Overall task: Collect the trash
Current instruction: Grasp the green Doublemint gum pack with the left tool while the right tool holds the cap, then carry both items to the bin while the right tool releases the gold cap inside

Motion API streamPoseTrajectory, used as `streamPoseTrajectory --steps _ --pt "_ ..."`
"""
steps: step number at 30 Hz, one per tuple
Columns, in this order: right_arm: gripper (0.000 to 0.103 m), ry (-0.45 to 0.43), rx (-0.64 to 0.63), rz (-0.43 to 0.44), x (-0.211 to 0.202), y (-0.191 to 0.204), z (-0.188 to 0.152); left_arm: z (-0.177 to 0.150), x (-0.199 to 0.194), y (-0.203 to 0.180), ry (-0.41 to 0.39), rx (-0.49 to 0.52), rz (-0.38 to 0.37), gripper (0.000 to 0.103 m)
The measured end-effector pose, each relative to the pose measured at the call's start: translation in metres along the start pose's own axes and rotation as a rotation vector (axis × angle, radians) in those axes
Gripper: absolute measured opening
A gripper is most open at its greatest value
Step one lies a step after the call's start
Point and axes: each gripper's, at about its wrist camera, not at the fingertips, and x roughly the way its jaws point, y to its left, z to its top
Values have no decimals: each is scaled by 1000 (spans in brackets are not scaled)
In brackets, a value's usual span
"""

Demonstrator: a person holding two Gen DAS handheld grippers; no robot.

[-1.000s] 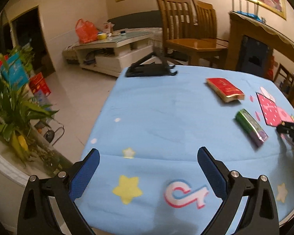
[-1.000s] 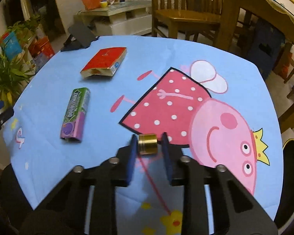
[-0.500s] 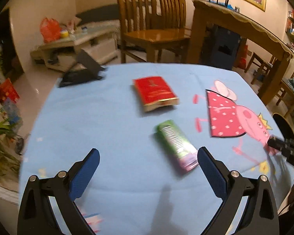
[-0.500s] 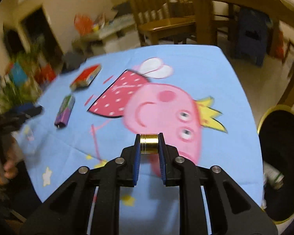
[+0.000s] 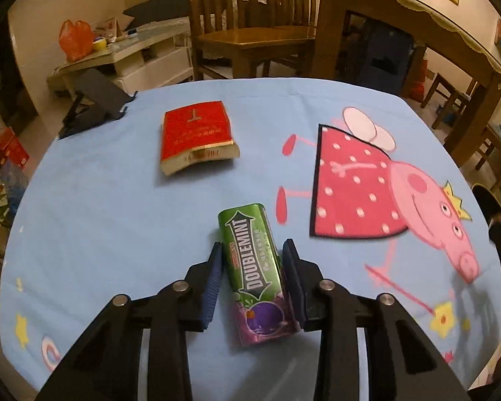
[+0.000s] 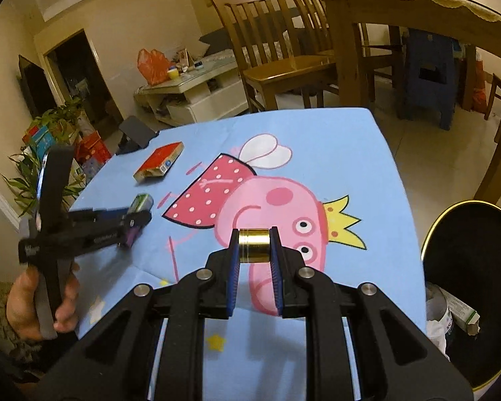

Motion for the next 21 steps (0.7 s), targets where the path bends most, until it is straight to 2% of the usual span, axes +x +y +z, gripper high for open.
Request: streamPoseTrajectory --steps 6,9,15,18,21 --pt "17 -42 22 -23 -16 -8 2 -21 -22 0 -8 -31 -57 32" --pt "17 -48 22 -43 -20 -10 0 -16 -40 9 -55 -71 -105 32" --pt "17 -49 25 -76 -23 -15 -2 -11 -78 -12 -181 33 36 32" --pt "17 -59 29 -139 -27 -23 0 -10 -89 -31 -218 84 61 32" --pt "17 -63 77 -223 -35 -49 1 -7 -100 -56 -252 140 45 32"
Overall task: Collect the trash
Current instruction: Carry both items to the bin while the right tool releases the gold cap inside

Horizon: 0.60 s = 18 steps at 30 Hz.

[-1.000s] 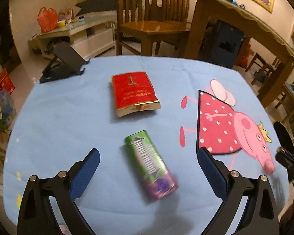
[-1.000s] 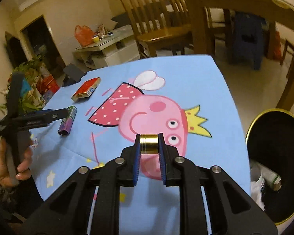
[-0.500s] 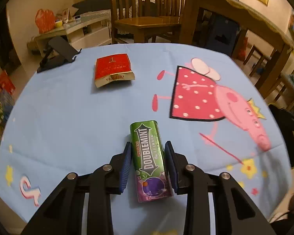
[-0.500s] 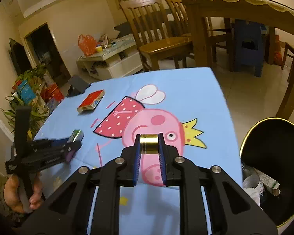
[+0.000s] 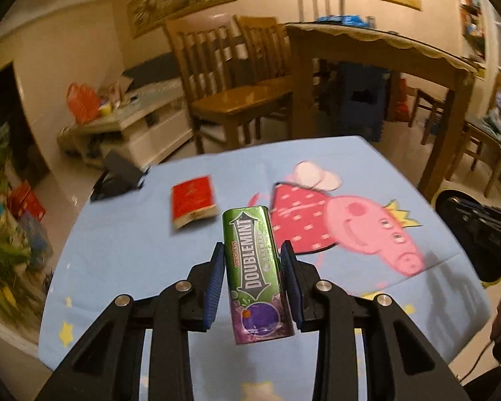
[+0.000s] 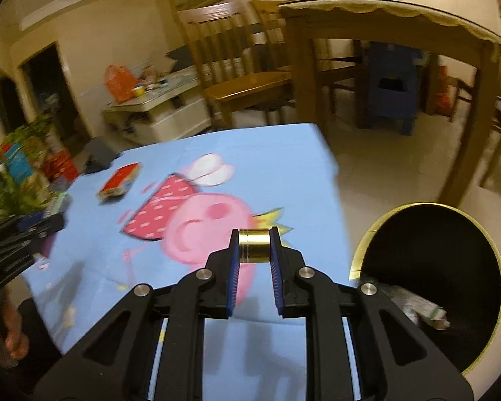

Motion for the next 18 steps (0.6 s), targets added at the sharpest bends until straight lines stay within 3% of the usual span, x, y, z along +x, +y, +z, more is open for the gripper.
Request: streamPoseTrajectory --steps 4,9,15,17,18 --pt "17 20 123 -77 1 -50 0 7 -7 -23 -22 41 -27 32" --pt "17 -59 168 -207 -19 -92 6 15 -11 -49 -36 82 -54 32" --pt "18 -48 283 -247 -21 -134 1 21 -11 -75 -48 126 -73 32" --pt "23 -37 309 -265 -22 -142 -1 22 -10 -85 -48 141 -82 32" --pt "41 -37 319 -286 -24 -146 -3 22 -10 -91 -47 149 -87 32"
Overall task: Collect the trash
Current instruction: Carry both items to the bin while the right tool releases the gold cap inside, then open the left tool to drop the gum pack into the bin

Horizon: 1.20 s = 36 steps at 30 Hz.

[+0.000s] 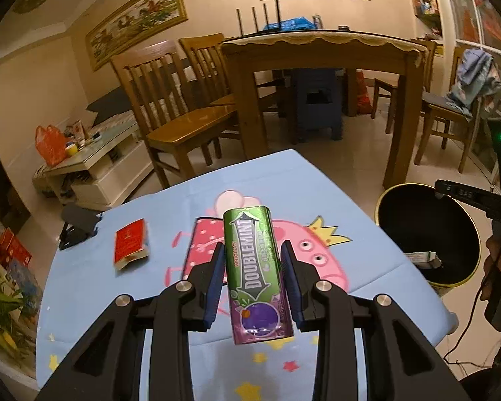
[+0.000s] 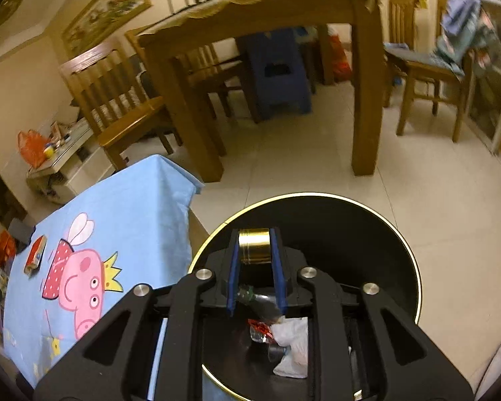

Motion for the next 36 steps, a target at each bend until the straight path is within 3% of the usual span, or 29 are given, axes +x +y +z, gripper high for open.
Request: streamPoseTrajectory --steps 1,8,12,19,26,36 --pt "55 -9 8 1 -1 -2 0 1 1 -4 1 6 -4 32" --pt "55 -84 62 29 -22 -18 4 3 11 -36 22 60 -43 32" --pt "65 -147 128 27 -44 -34 5 3 15 -51 29 85 -57 31" --pt "72 -208 249 40 -69 -68 4 3 33 -79 64 128 -90 31" --pt "75 -285 390 38 -93 -104 -4 18 67 -130 114 181 -164 31" --pt "78 -374 441 65 -123 -124 -5 49 99 -215 103 272 -271 33"
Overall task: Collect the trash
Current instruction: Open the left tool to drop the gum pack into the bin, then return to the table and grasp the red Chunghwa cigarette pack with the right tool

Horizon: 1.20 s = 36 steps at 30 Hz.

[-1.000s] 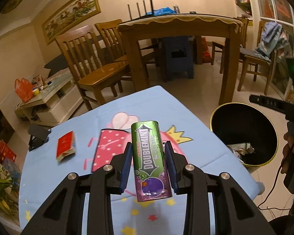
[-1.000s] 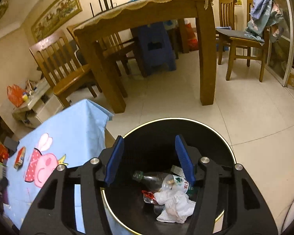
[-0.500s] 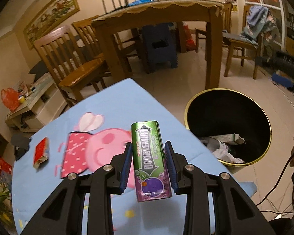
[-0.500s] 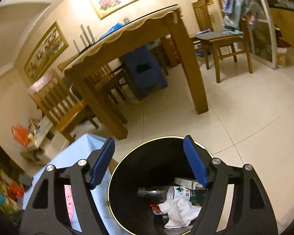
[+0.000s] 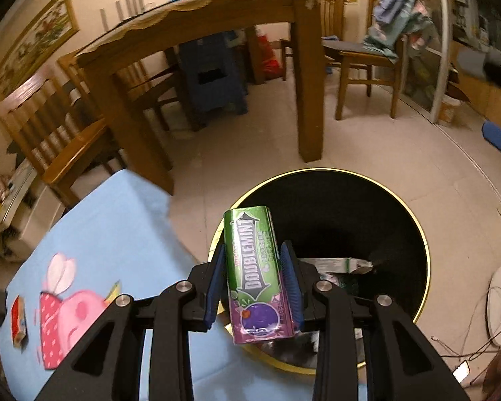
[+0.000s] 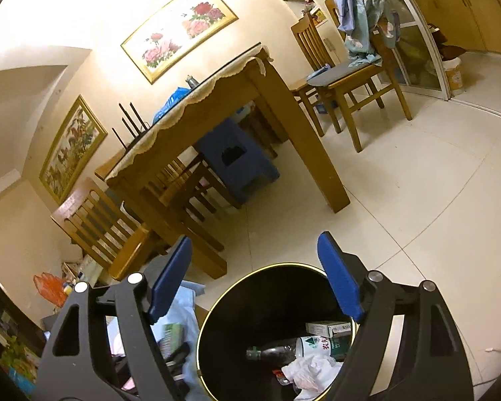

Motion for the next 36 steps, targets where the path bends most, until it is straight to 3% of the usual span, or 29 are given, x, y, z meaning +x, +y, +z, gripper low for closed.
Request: streamPoseTrajectory --steps 1,3,9,12,15,21,27,30,36 --pt "78 -3 -4 3 -1 1 1 1 3 -4 3 9 11 47" --pt "78 -7 -12 9 -3 2 2 2 7 -11 -5 22 40 65" --pt "79 -19 3 16 -7 0 5 -17 6 -4 32 13 17 65" --pt "82 -11 -9 6 -5 5 2 -28 -2 9 53 -16 9 72" --pt "84 11 -45 -5 2 16 -3 -50 -18 32 68 -38 37 83" --pt "85 94 -189 -14 28 62 -29 -95 -51 92 82 -100 125 90" --pt "87 229 -421 21 63 129 -80 -155 -82 195 118 -297 254 91" --pt "91 300 -531 61 74 165 -114 -186 -100 254 122 -399 354 91" --pt "96 468 -734 241 77 251 -212 -245 -150 350 64 -549 615 95"
